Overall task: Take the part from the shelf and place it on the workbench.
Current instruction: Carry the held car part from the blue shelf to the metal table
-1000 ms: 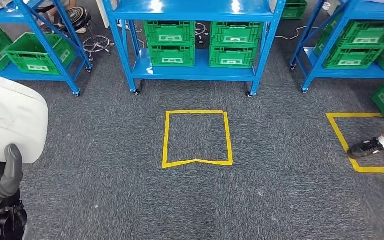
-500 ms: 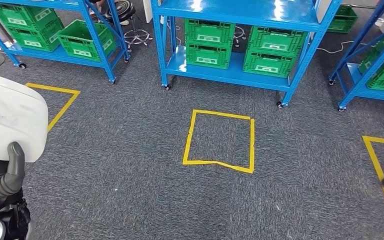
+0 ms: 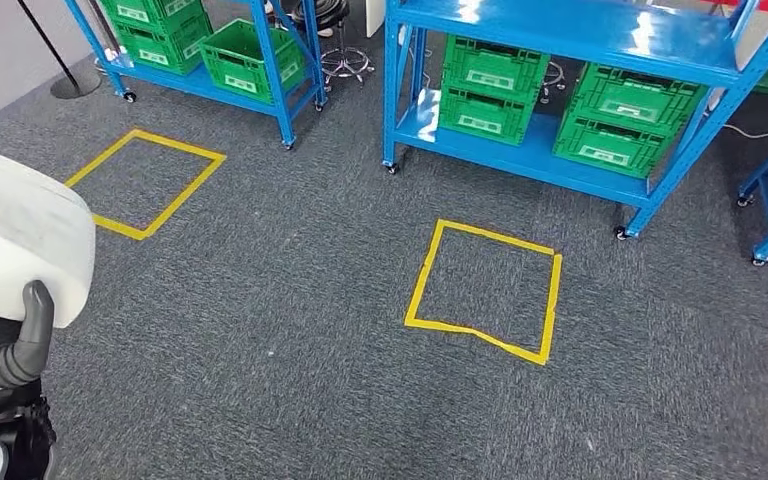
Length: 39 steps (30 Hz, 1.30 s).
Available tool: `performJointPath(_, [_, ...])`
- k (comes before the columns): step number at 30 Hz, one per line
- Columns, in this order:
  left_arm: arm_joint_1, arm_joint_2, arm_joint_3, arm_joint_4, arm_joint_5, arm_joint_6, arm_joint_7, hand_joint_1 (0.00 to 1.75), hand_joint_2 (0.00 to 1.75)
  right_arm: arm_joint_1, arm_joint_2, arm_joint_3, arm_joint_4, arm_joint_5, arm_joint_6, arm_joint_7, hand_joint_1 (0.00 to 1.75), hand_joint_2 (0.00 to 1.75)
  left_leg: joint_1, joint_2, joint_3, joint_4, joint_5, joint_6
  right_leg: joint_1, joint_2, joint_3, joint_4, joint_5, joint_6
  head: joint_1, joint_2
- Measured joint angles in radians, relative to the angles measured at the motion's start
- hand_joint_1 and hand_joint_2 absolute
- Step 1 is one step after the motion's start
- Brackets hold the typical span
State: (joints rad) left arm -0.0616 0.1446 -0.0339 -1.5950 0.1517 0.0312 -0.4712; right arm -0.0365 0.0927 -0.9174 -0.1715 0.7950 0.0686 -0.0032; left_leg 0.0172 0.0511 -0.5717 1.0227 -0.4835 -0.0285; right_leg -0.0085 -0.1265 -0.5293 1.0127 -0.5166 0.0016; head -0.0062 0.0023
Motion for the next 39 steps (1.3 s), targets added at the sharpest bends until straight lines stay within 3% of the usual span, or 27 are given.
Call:
performJointPath(1, [-0.002, 0.0, -0.003, 0.001, -0.005, 0.0, -0.001, 1.75, 1.75, -0.002, 0.0, 0.0, 0.0, 0.003, 0.0, 0.0, 0.0, 0.0, 0.0, -0.01, -0.002, -0.002, 0.002, 0.007, -0.002, 0.002, 0.002, 0.002, -0.004, 0.007, 0.0, 0.0])
performJointPath(3, [-0.01, 0.001, -0.015, 0.0, -0.011, -0.009, -0.012, 1.75, 1.75, -0.004, -0.001, 0.001, 0.0, 0.005, 0.001, -0.003, 0.0, 0.0, 0.003, -0.032, -0.003, -0.006, 0.007, 0.021, -0.008, 0.047, -0.015, 0.047, -0.037, 0.016, 0.002, 0.0])
performJointPath(5, [-0.013, 0.004, -0.033, -0.001, -0.017, -0.022, -0.038, 1.75, 1.75, -0.001, -0.002, 0.001, 0.0, 0.005, 0.001, -0.005, 0.0, 0.0, 0.001, -0.054, -0.006, -0.008, 0.011, 0.03, -0.008, 0.105, -0.075, 0.172, -0.101, 0.017, 0.005, 0.0])
performJointPath(6, [-0.013, 0.004, -0.042, -0.001, -0.021, -0.028, -0.049, 1.75, 1.75, 0.0, -0.002, 0.001, 0.0, 0.005, 0.001, -0.005, 0.0, 0.0, -0.001, -0.067, -0.009, -0.007, 0.012, 0.033, -0.006, 0.118, -0.111, 0.24, -0.126, 0.015, 0.006, 0.0])
performJointPath(7, [-0.012, 0.004, -0.05, -0.001, -0.024, -0.035, -0.058, 1.75, 1.75, 0.002, -0.002, 0.001, 0.0, 0.005, 0.001, -0.003, 0.0, 0.0, -0.003, -0.081, -0.011, -0.006, 0.013, 0.036, -0.004, 0.123, -0.136, 0.284, -0.134, 0.012, 0.006, 0.0])
performJointPath(8, [-0.013, 0.002, -0.059, -0.001, -0.026, -0.041, -0.062, 1.75, 1.75, 0.003, -0.002, 0.001, 0.0, 0.005, 0.001, 0.0, 0.0, 0.0, -0.005, -0.097, -0.013, -0.004, 0.013, 0.036, -0.002, 0.126, -0.143, 0.289, -0.121, 0.008, 0.006, 0.0])
performJointPath(10, [-0.02, -0.003, -0.072, -0.001, -0.029, -0.054, -0.064, 1.75, 1.75, 0.002, -0.002, 0.001, 0.0, 0.005, 0.001, 0.002, 0.0, 0.0, -0.007, -0.126, -0.014, 0.001, 0.014, 0.036, 0.0, 0.143, -0.101, 0.185, -0.049, -0.003, 0.006, 0.0])
performJointPath(11, [-0.026, -0.007, -0.078, -0.001, -0.033, -0.058, -0.065, 1.75, 1.75, 0.002, -0.003, 0.001, 0.0, 0.004, 0.001, 0.002, 0.0, 0.0, -0.008, -0.139, -0.016, 0.003, 0.015, 0.033, 0.001, 0.166, -0.07, 0.116, -0.02, -0.008, 0.006, 0.0])
performJointPath(13, [-0.039, -0.012, -0.086, -0.001, -0.043, -0.061, -0.066, 1.75, 1.75, 0.0, -0.004, 0.001, 0.0, 0.003, 0.0, 0.0, 0.0, 0.0, -0.008, -0.162, -0.022, 0.007, 0.016, 0.024, 0.003, 0.196, -0.034, 0.031, 0.007, -0.012, 0.006, 0.0])
performJointPath(14, [-0.043, -0.013, -0.089, -0.001, -0.047, -0.061, -0.068, 1.75, 1.75, -0.002, -0.004, 0.001, 0.0, 0.003, 0.0, 0.0, 0.0, 0.0, -0.007, -0.173, -0.026, 0.006, 0.018, 0.016, 0.006, 0.198, -0.032, 0.021, 0.005, -0.014, 0.006, 0.0])
performJointPath(16, [-0.046, -0.01, -0.09, -0.001, -0.05, -0.062, -0.07, 1.75, 1.75, -0.004, -0.004, 0.001, 0.0, 0.005, 0.001, 0.005, 0.0, 0.0, -0.005, -0.186, -0.032, 0.001, 0.023, 0.003, 0.005, 0.172, -0.03, 0.014, 0.013, -0.022, 0.007, 0.0])
performJointPath(18, [-0.05, -0.004, -0.09, -0.001, -0.05, -0.065, -0.075, 1.75, 1.75, -0.004, -0.004, 0.0, 0.0, 0.008, 0.002, 0.013, 0.0, 0.0, -0.007, -0.145, -0.051, 0.034, -0.001, -0.006, 0.0, 0.147, -0.026, 0.003, 0.02, -0.036, 0.003, 0.0])
performJointPath(20, [-0.057, -0.001, -0.09, 0.002, -0.05, -0.068, -0.083, 1.75, 1.75, -0.001, -0.004, 0.0, 0.0, 0.002, 0.0, 0.014, 0.0, 0.0, -0.006, -0.083, -0.101, 0.143, -0.065, -0.015, 0.0, 0.121, -0.025, -0.001, 0.021, -0.044, -0.002, 0.0])
performJointPath(22, [-0.061, -0.001, -0.091, 0.008, -0.049, -0.068, -0.088, 1.75, 1.75, 0.001, -0.003, -0.002, 0.0, -0.01, -0.003, 0.012, 0.0, 0.0, -0.002, -0.063, -0.151, 0.255, -0.113, -0.025, 0.001, 0.092, -0.025, 0.0, 0.019, -0.046, -0.002, 0.0])
performJointPath(23, [-0.062, -0.001, -0.091, 0.012, -0.049, -0.068, -0.09, 1.75, 1.75, 0.001, -0.002, -0.003, 0.0, -0.013, -0.004, 0.012, 0.0, 0.0, 0.0, -0.059, -0.157, 0.271, -0.111, -0.028, 0.001, 0.078, -0.024, 0.0, 0.017, -0.045, -0.003, 0.0])
performJointPath(24, [-0.064, 0.0, -0.091, 0.015, -0.049, -0.069, -0.09, 1.75, 1.75, 0.001, 0.0, -0.003, 0.0, -0.014, -0.004, 0.013, 0.0, 0.0, 0.001, -0.054, -0.142, 0.248, -0.092, -0.03, 0.001, 0.065, -0.023, 0.0, 0.016, -0.044, -0.003, 0.0])
performJointPath(26, [-0.073, 0.0, -0.091, 0.021, -0.05, -0.069, -0.09, 1.75, 1.75, -0.001, 0.004, -0.003, 0.0, -0.006, -0.003, 0.02, 0.0, 0.0, 0.002, -0.019, -0.069, 0.116, -0.031, -0.029, 0.002, 0.039, -0.017, 0.001, 0.011, -0.037, -0.003, 0.0])
performJointPath(28, [-0.082, -0.001, -0.091, 0.024, -0.054, -0.068, -0.089, 1.75, 1.75, -0.001, 0.006, -0.003, 0.0, 0.006, -0.001, 0.028, 0.0, 0.0, -0.002, 0.015, -0.013, 0.013, 0.005, -0.017, 0.007, 0.018, -0.011, 0.005, 0.003, -0.026, -0.002, 0.0])
performJointPath(29, [-0.083, -0.001, -0.092, 0.025, -0.06, -0.063, -0.088, 1.75, 1.75, -0.001, 0.006, -0.003, 0.0, 0.01, 0.001, 0.027, 0.0, 0.0, -0.005, 0.018, -0.008, -0.001, 0.008, -0.008, 0.009, 0.009, -0.01, 0.006, 0.001, -0.02, -0.001, 0.0])
performJointPath(31, [-0.076, 0.001, -0.092, 0.025, -0.074, -0.048, -0.091, 1.75, 1.75, -0.003, 0.006, -0.003, 0.0, 0.012, 0.007, 0.017, 0.0, 0.0, -0.009, -0.006, -0.011, -0.001, 0.012, 0.007, 0.008, -0.008, -0.005, 0.006, -0.001, -0.009, -0.001, 0.0])
performJointPath(32, [-0.071, 0.002, -0.091, 0.022, -0.079, -0.039, -0.093, 1.75, 1.75, -0.004, 0.006, -0.003, 0.0, 0.012, 0.01, 0.01, 0.0, 0.0, -0.008, -0.018, -0.012, -0.003, 0.014, 0.013, 0.005, 0.0, -0.004, 0.01, -0.007, -0.002, 0.0, 0.0])
performJointPath(34, [-0.065, 0.004, -0.089, 0.015, -0.082, -0.03, -0.098, 1.75, 1.75, -0.004, 0.006, -0.003, 0.0, 0.012, 0.015, 0.002, 0.0, 0.0, -0.004, -0.04, -0.01, -0.009, 0.019, 0.024, -0.001, 0.057, -0.024, 0.059, -0.041, 0.008, 0.003, 0.0])
performJointPath(36, [-0.06, 0.005, -0.086, 0.012, -0.079, -0.027, -0.099, 1.75, 1.75, -0.001, 0.006, -0.003, 0.0, 0.013, 0.016, 0.002, 0.0, 0.0, -0.004, -0.064, -0.013, -0.009, 0.021, 0.032, -0.002, 0.113, -0.086, 0.182, -0.101, 0.01, 0.006, 0.0])
performJointPath(38, [-0.048, 0.006, -0.082, 0.012, -0.076, -0.027, -0.098, 1.75, 1.75, 0.003, 0.006, -0.003, 0.0, 0.018, 0.018, 0.008, 0.0, 0.0, -0.006, -0.091, -0.016, -0.007, 0.021, 0.036, -0.001, 0.125, -0.143, 0.284, -0.13, 0.007, 0.008, 0.0])
performJointPath(39, [-0.041, 0.007, -0.078, 0.01, -0.079, -0.027, -0.099, 1.75, 1.75, 0.004, 0.006, -0.003, 0.0, 0.02, 0.019, 0.011, 0.0, 0.0, -0.007, -0.105, -0.017, -0.005, 0.021, 0.036, -0.001, 0.127, -0.148, 0.286, -0.117, 0.005, 0.008, 0.0])
